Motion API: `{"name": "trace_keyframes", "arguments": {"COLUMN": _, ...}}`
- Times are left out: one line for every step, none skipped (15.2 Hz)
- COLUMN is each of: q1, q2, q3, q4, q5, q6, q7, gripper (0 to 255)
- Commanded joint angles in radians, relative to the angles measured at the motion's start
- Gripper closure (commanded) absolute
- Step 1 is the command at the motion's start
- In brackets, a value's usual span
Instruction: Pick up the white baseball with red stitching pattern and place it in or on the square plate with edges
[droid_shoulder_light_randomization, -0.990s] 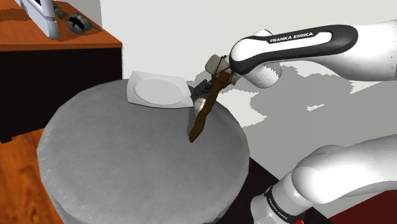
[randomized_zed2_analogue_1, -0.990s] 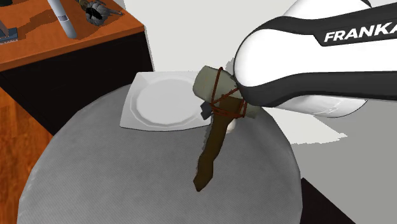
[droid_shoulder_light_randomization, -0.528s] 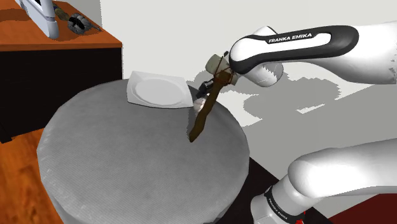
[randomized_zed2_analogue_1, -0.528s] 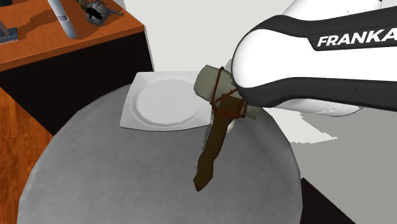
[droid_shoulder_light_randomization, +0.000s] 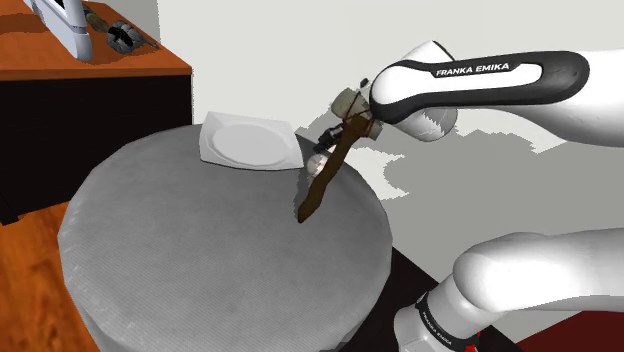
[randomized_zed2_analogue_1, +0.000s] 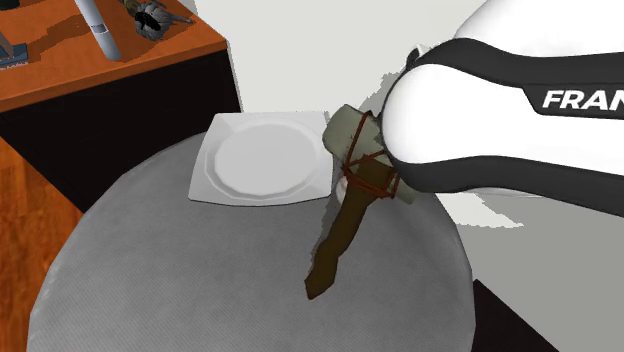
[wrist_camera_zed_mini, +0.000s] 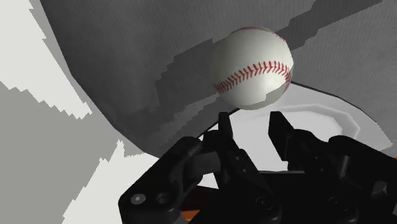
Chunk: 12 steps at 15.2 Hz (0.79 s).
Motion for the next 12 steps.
{"name": "trace_keyframes", "arguments": {"q1": -0.008, "q2": -0.017, "q3": 0.015, "q4": -0.009, "q5": -0.062, "q6": -0.054, "q7": -0.018, "gripper": 0}}
{"name": "trace_keyframes", "arguments": {"q1": -0.015, "q2": -0.039, "q3": 0.026, "q4": -0.012, "q5": -0.118, "q6": -0.108, "q7": -0.041, "gripper": 0}}
{"name": "trace_keyframes", "arguments": {"q1": -0.019, "q2": -0.054, "q3": 0.033, "q4": -0.013, "q5": -0.154, "q6": -0.144, "q7": -0.058, "gripper": 0}}
{"name": "trace_keyframes", "arguments": {"q1": -0.019, "q2": -0.04, "q3": 0.039, "q4": -0.017, "q5": -0.15, "q6": -0.127, "q7": -0.06, "gripper": 0}}
{"name": "trace_keyframes", "arguments": {"q1": -0.02, "q2": -0.027, "q3": 0.045, "q4": -0.02, "q5": -0.147, "q6": -0.11, "q7": -0.061, "gripper": 0}}
{"name": "trace_keyframes", "arguments": {"q1": -0.02, "q2": -0.013, "q3": 0.051, "q4": -0.024, "q5": -0.144, "q6": -0.092, "q7": -0.062, "gripper": 0}}
{"name": "trace_keyframes", "arguments": {"q1": -0.022, "q2": 0.001, "q3": 0.058, "q4": -0.026, "q5": -0.139, "q6": -0.075, "q7": -0.065, "gripper": 0}}
{"name": "trace_keyframes", "arguments": {"q1": -0.028, "q2": 0.015, "q3": 0.069, "q4": -0.029, "q5": -0.132, "q6": -0.058, "q7": -0.069, "gripper": 0}}
{"name": "trace_keyframes", "arguments": {"q1": -0.044, "q2": 0.026, "q3": 0.09, "q4": -0.03, "q5": -0.116, "q6": -0.044, "q7": -0.08, "gripper": 0}}
{"name": "trace_keyframes", "arguments": {"q1": -0.07, "q2": 0.036, "q3": 0.12, "q4": -0.03, "q5": -0.092, "q6": -0.033, "q7": -0.096, "gripper": 0}}
{"name": "trace_keyframes", "arguments": {"q1": -0.105, "q2": 0.035, "q3": 0.159, "q4": -0.028, "q5": -0.06, "q6": -0.033, "q7": -0.118, "gripper": 0}}
{"name": "trace_keyframes", "arguments": {"q1": -0.14, "q2": 0.025, "q3": 0.194, "q4": -0.025, "q5": -0.03, "q6": -0.044, "q7": -0.14, "gripper": 0}}
